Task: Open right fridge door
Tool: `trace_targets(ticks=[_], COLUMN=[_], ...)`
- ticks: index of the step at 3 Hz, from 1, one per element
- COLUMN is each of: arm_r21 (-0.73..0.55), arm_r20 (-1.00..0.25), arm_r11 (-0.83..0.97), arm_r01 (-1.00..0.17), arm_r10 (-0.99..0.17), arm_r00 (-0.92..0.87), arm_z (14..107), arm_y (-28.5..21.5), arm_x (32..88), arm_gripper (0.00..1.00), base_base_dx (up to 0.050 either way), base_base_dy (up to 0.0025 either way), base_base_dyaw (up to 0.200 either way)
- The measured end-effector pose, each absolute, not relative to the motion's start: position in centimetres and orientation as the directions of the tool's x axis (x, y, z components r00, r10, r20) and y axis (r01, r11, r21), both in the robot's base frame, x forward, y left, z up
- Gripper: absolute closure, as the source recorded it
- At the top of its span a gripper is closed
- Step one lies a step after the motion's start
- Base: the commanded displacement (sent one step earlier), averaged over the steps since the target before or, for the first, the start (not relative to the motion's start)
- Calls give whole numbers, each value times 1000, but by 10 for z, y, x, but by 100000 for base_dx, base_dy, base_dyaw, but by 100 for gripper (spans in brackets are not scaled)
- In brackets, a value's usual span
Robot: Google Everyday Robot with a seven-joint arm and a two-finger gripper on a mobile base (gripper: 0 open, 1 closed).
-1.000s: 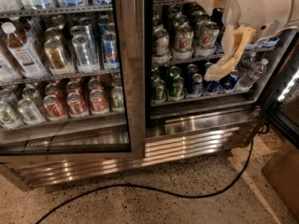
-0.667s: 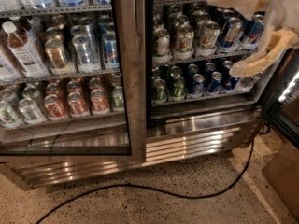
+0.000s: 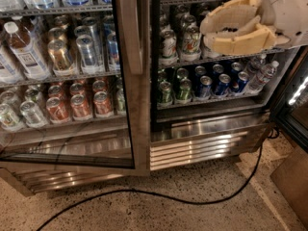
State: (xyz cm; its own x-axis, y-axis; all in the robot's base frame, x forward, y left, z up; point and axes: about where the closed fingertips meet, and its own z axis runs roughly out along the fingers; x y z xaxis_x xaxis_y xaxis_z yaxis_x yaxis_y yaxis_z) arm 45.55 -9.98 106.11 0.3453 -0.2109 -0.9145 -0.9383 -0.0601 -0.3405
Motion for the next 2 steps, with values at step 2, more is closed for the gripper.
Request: trace_targets(ticks=[2], arm_r21=[-341], arm_r20=[-914], arm_r11=[-60], arm_r01=[-938], arm_r10=[-211], arm_r00=[346], arm_z=[1061], arm_y=[-99], arm_x=[456], arm_gripper=[39], base_base_dx=[0], base_base_dy=[0], base_base_dyaw=[0])
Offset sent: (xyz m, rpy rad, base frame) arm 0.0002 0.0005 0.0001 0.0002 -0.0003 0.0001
